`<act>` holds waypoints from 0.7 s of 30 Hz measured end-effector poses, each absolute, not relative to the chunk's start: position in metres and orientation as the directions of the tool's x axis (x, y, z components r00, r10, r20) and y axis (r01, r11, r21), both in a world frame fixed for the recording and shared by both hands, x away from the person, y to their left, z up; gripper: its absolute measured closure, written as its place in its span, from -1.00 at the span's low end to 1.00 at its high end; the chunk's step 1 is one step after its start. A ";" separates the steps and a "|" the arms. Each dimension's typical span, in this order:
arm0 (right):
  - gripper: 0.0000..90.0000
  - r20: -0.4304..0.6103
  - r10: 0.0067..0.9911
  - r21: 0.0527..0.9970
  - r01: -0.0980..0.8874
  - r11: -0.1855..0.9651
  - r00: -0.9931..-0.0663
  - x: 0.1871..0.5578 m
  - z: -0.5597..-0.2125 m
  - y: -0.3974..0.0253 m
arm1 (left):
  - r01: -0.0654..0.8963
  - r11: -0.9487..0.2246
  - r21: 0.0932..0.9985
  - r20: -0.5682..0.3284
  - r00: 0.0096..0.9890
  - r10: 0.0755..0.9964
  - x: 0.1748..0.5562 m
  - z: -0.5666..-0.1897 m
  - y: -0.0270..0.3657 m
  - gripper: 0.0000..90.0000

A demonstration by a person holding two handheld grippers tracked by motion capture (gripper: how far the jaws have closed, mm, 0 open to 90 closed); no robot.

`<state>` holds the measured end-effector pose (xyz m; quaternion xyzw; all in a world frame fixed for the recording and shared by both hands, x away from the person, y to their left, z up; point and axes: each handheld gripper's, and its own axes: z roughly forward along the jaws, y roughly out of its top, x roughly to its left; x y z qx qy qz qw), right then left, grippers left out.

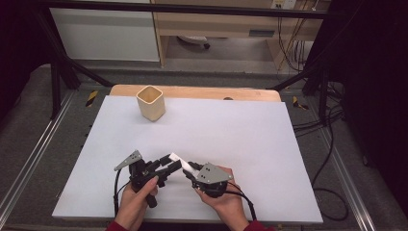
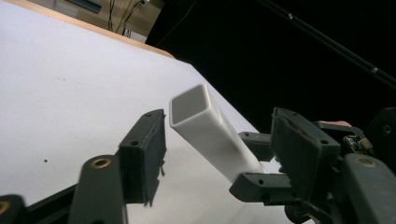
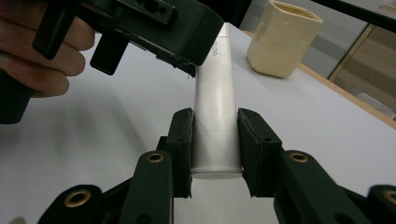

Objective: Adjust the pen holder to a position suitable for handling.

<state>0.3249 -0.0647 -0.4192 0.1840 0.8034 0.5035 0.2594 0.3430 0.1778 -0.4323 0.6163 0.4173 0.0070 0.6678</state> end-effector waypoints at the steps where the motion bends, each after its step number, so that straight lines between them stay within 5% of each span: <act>1: 0.50 -0.231 0.555 0.904 0.035 0.427 -0.799 0.325 -0.419 -0.064 | 0.506 0.245 0.827 -0.552 0.651 0.521 0.343 -0.433 0.178 -0.12; 21: 0.50 -0.231 0.530 0.897 0.032 0.440 -0.816 0.323 -0.423 -0.059 | 0.517 0.249 0.819 -0.561 0.629 0.538 0.344 -0.437 0.181 0.27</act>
